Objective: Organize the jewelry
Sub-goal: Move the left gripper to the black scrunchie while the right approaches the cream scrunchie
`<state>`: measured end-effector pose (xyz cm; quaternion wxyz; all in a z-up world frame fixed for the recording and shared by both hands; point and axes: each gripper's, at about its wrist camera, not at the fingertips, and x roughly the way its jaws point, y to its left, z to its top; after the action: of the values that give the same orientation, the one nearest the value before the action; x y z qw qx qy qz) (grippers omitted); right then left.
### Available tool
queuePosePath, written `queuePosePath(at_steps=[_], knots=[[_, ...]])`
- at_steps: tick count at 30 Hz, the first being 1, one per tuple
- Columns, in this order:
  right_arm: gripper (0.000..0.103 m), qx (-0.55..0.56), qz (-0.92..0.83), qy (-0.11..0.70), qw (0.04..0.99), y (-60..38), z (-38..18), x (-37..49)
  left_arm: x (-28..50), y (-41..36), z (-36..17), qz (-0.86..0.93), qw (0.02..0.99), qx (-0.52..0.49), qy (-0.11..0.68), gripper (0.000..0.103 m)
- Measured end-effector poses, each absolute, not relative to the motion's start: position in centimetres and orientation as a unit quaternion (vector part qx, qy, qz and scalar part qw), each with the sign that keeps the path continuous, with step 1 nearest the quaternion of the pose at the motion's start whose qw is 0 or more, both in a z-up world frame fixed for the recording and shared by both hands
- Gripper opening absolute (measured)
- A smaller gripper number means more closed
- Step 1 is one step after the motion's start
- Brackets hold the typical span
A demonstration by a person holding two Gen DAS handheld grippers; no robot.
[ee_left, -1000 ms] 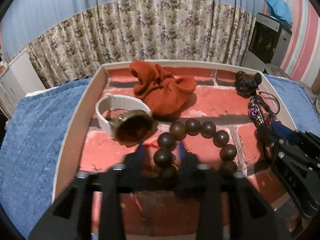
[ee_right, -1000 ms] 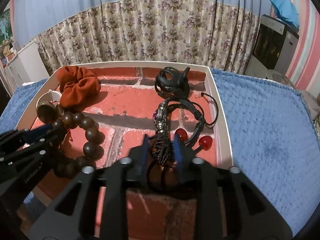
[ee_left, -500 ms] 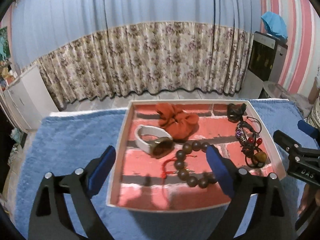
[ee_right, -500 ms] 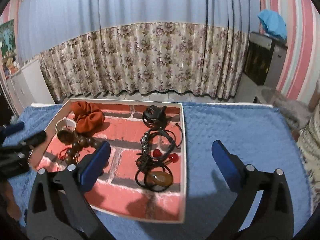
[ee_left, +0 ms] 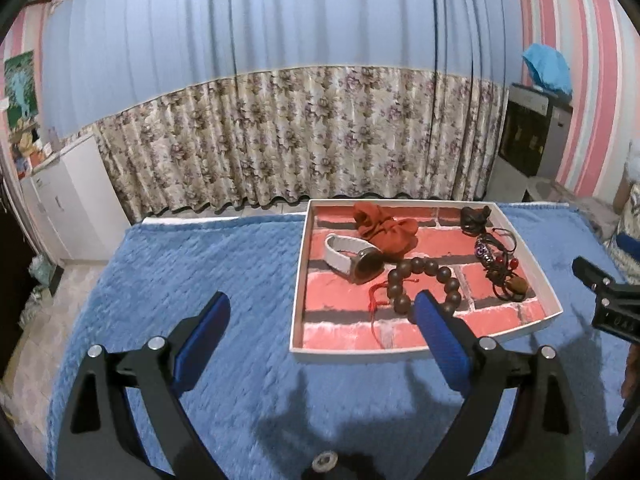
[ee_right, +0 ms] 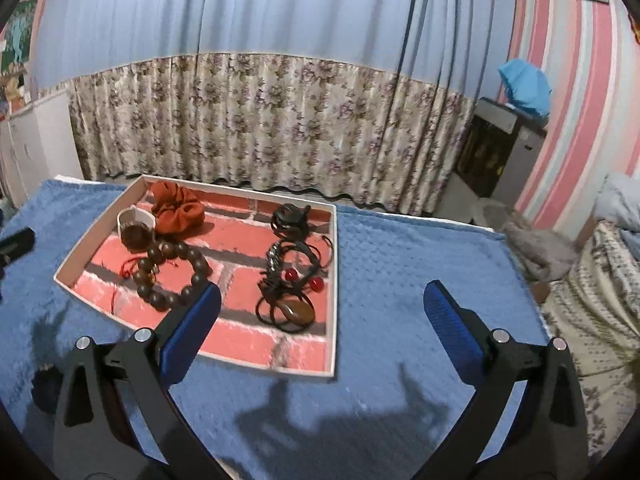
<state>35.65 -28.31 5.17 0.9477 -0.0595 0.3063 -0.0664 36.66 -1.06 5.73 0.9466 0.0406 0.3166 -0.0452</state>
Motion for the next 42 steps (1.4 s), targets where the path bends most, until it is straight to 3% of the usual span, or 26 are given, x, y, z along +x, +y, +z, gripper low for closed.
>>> queuePosePath(at_steps=[18,20,42], knots=[[0.099,-0.016,-0.036,0.268,0.963,-27.3,3.4,23.4,24.7,1.1,4.7,-0.078,0.955,0.027,0.285,0.093],[0.099,-0.021,-0.048,0.278,0.959,-27.1,2.7,23.0,24.5,1.4,4.1,-0.069,0.954,0.028,0.292,0.099],[0.098,0.004,-0.031,0.336,0.941,-26.6,-3.6,24.4,26.7,2.8,-3.0,-0.068,0.923,0.016,0.378,0.098]])
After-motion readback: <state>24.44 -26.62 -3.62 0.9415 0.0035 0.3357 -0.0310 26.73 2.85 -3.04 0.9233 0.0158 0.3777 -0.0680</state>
